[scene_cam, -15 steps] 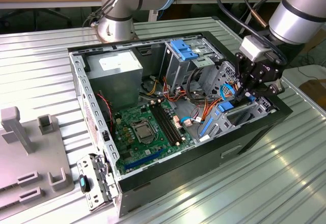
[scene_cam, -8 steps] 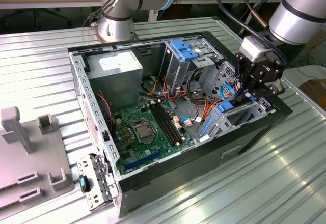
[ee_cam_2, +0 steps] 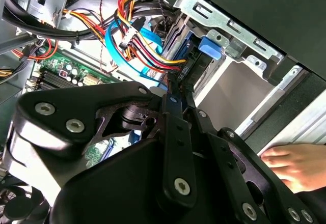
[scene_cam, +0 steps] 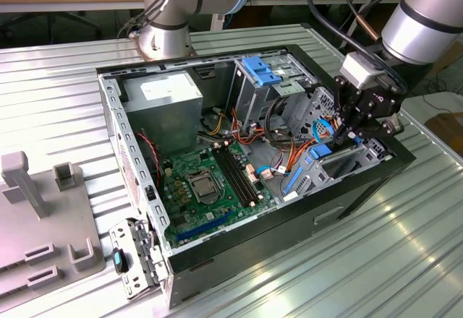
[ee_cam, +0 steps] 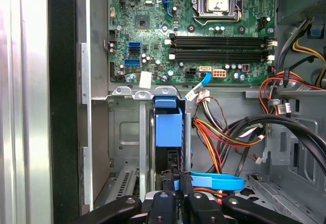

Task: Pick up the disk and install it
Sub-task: 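Insert the second disk wire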

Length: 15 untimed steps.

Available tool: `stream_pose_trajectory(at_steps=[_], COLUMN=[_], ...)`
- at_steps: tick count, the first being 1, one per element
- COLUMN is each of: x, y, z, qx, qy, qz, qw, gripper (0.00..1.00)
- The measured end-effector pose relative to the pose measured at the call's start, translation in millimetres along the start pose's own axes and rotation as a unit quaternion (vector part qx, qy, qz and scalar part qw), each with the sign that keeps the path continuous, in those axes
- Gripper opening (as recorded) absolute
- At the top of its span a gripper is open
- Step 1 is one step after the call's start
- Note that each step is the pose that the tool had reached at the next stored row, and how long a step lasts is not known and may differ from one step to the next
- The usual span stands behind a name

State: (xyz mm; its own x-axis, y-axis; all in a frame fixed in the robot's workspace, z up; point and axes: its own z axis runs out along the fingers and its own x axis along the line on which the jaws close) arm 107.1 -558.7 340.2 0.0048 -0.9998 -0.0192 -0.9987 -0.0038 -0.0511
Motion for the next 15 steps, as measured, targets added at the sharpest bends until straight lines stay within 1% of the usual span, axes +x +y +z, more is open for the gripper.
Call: stream_pose_trajectory(at_steps=[9, 11, 12, 15], x=[0.5, 0.5, 0.6, 0.5], y=[0.0, -0.1, -0.1, -0.2], z=[1.0, 1.1, 0.7, -2.2], qx=[0.0000, 0.0001, 0.0002, 0.0003], qy=[-0.0003, -0.0008, -0.0007, -0.0006], qz=[0.000, 0.000, 0.000, 0.000], qw=[1.0000, 1.0000, 1.0000, 1.0000], gripper=[0.16, 0.17, 0.24, 0.24])
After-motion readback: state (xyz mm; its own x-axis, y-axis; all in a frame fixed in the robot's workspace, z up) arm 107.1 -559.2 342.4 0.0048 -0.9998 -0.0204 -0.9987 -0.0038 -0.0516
